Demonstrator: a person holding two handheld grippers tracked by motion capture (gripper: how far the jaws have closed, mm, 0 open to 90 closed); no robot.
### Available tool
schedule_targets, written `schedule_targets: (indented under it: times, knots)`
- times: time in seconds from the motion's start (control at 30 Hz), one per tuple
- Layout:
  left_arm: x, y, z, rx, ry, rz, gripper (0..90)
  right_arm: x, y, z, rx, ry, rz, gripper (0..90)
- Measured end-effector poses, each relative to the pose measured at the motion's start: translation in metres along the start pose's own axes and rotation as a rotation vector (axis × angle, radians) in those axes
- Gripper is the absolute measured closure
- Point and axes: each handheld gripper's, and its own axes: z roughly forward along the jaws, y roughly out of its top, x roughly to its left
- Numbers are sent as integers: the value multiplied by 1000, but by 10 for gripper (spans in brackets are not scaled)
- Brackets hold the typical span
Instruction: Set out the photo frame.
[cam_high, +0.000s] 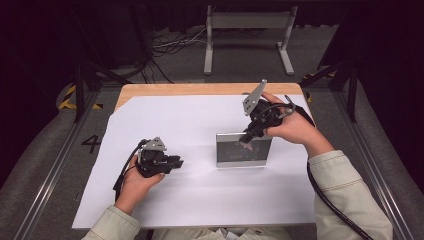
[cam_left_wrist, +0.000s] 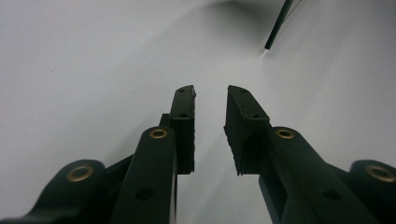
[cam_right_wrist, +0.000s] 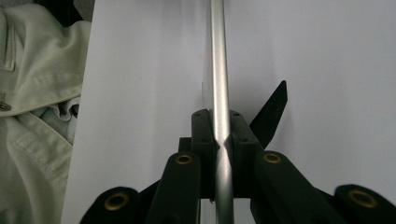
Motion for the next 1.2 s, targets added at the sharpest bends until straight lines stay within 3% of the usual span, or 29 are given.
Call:
schedule_targets:
  times: [0.43, 0.9, 1.2]
  knots:
    - [0, 1, 2, 3, -4, 0, 732, -3, -6, 4, 9, -21, -34, 835]
    - [0, 3, 5, 8, -12, 5, 728, -4, -13, -1, -40, -97, 35, 780]
    - [0, 6, 8, 3, -7, 12, 697, 5, -20, -17, -170, -216, 112, 549]
